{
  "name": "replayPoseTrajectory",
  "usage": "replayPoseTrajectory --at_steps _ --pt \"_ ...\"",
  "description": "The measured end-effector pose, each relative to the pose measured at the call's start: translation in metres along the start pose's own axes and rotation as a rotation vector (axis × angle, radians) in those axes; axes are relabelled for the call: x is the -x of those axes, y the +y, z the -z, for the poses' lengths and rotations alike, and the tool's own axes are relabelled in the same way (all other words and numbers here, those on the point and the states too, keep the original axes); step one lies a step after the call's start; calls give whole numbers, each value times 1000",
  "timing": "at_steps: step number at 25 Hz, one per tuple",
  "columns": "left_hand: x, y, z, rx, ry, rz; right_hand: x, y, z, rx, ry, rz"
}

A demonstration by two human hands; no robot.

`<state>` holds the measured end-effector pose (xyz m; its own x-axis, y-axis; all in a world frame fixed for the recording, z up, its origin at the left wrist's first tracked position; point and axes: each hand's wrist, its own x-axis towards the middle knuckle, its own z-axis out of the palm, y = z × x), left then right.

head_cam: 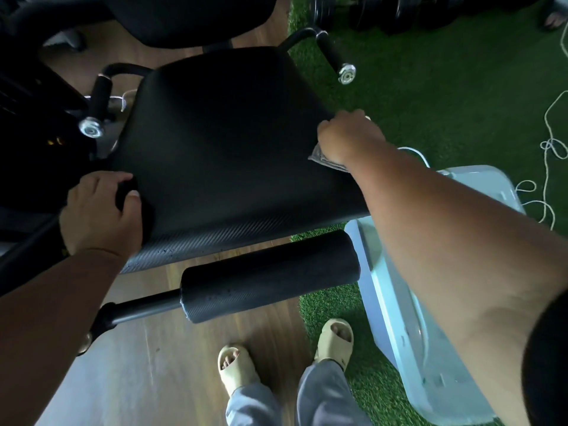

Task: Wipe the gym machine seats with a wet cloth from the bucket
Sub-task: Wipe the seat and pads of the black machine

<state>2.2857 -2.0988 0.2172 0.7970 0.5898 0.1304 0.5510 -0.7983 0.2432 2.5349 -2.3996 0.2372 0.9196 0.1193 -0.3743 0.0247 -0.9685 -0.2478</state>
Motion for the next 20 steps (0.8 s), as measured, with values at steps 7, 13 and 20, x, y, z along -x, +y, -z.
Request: replayPoseTrajectory --at_steps 7,13,20 --pt "2 3 3 9 -13 -1 73 68 -27 -251 245 -34" --pt "3 -2 -1 9 -2 -13 138 41 -116 -2 452 251" --pt "3 -9 -4 81 20 -21 168 -64 -141 111 374 458"
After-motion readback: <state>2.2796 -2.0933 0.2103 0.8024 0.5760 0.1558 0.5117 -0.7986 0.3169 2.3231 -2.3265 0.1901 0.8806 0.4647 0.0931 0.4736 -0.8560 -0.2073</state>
